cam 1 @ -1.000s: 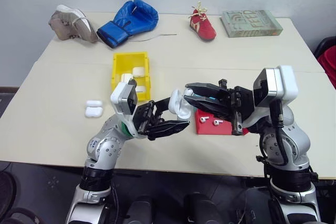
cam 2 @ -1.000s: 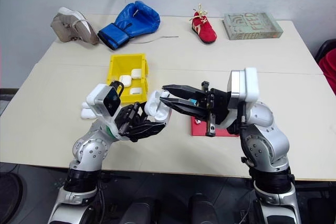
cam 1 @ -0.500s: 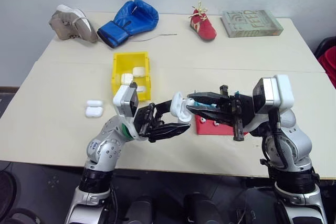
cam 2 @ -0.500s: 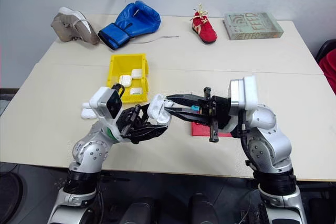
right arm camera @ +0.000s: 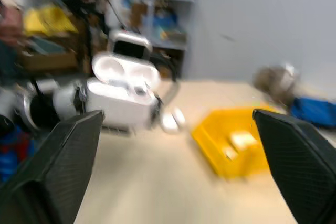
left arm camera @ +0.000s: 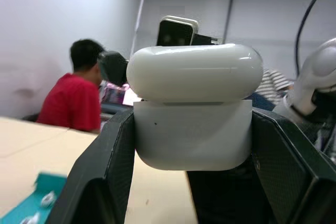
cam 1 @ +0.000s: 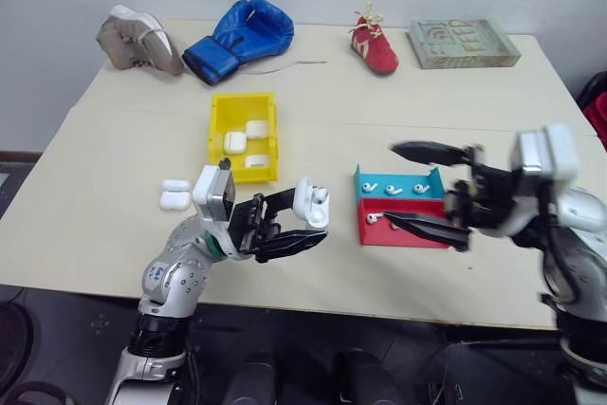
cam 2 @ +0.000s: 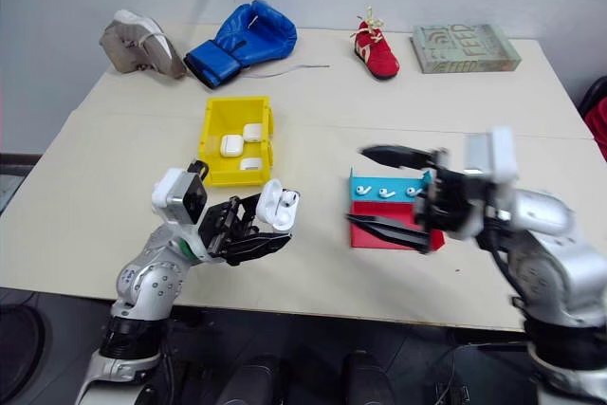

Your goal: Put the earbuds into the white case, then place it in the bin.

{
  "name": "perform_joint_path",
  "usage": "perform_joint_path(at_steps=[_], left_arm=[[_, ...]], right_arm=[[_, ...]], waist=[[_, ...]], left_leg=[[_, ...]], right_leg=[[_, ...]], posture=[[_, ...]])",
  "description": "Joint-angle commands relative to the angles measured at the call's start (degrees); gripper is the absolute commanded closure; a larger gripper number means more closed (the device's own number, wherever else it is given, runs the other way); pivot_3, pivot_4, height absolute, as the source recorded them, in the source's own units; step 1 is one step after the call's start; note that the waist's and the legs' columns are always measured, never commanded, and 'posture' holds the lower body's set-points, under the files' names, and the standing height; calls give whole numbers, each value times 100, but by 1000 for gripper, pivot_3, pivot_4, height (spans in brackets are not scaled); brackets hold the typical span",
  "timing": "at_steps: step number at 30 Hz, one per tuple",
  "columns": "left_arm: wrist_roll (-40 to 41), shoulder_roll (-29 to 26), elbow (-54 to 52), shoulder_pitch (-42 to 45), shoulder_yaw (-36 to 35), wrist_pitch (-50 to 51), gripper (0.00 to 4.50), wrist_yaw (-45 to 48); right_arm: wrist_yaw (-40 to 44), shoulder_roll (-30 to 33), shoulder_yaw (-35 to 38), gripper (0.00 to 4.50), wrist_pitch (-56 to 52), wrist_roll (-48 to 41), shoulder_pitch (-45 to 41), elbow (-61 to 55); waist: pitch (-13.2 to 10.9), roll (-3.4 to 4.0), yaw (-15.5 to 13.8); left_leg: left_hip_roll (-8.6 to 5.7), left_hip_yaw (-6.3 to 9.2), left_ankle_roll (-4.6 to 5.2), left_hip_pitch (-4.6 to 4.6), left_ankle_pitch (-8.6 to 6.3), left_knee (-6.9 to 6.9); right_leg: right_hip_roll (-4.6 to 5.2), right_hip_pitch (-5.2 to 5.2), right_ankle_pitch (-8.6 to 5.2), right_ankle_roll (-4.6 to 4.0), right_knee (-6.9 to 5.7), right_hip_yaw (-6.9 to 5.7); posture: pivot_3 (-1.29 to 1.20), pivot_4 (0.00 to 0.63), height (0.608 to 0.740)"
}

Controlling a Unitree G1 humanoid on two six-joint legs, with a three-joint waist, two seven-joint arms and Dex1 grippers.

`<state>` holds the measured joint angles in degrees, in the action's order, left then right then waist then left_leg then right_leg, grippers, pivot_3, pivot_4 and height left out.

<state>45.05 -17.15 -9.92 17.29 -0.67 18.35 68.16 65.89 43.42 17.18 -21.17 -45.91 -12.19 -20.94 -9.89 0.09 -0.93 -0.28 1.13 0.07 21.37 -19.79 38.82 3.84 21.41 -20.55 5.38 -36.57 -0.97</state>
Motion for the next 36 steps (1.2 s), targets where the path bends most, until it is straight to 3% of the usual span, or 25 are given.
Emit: perform_joint_path(at_steps=[1, 4, 7, 14, 21, 28, 36], left_arm=[[-228, -153, 45, -218, -211, -431, 1702, 110], [-267, -189, 102, -375, -369, -610, 1702, 10], [-373, -165, 152, -449, -453, -756, 1702, -134], [-462, -203, 171, -460, -492, -863, 1702, -330], [-503, -213, 154, -394, -444, -852, 1702, -415], [-529, -181, 195, -327, -384, -864, 1702, -441], [-566, -128, 154, -348, -318, -937, 1702, -496]], right_arm=[[406, 248, 1231, 35, 927, 635, 1011, 1063], [917, 406, 1825, 35, 2180, 1292, 1778, 2366], [948, 435, 2208, 35, 2976, 1525, 2020, 3409], [452, 445, 1798, 35, 2918, 1665, 1736, 3015], [-84, 893, 429, 35, 1828, 2038, -235, 2499], [272, 937, -1355, 35, 969, 2928, -2536, 3419], [1345, 895, -3080, 35, 1873, 4510, -4134, 5101]], waist=[[0, -1, -42], [0, 0, -69], [-1, -1, -22], [0, 8, 207], [-5, 19, 212], [-6, 18, 76], [-7, 18, 106]], left_leg=[[-1, -1, 2, -1, -1, 2], [-5, -5, 10, -3, -5, 8], [-5, -16, 16, -10, -8, 6], [12, -30, 1, -44, 1, 5], [11, -25, -5, -29, 3, 15], [7, -13, -8, -11, 2, 17], [0, -13, -4, -2, 1, 10]], right_leg=[[0, -4, 0, 0, 4, -1], [2, -11, 1, 1, 5, 1], [1, -17, 1, 1, 12, 7], [-15, -33, 0, 1, 0, 18], [-12, -5, 1, 1, -27, 20], [-4, 10, 1, 1, -26, 9], [7, 16, 1, 1, -15, -1]], posture=[[0, 150, 740], [0, 150, 740], [0, 150, 740], [0, 150, 740], [0, 150, 740], [0, 150, 740], [0, 150, 740]])
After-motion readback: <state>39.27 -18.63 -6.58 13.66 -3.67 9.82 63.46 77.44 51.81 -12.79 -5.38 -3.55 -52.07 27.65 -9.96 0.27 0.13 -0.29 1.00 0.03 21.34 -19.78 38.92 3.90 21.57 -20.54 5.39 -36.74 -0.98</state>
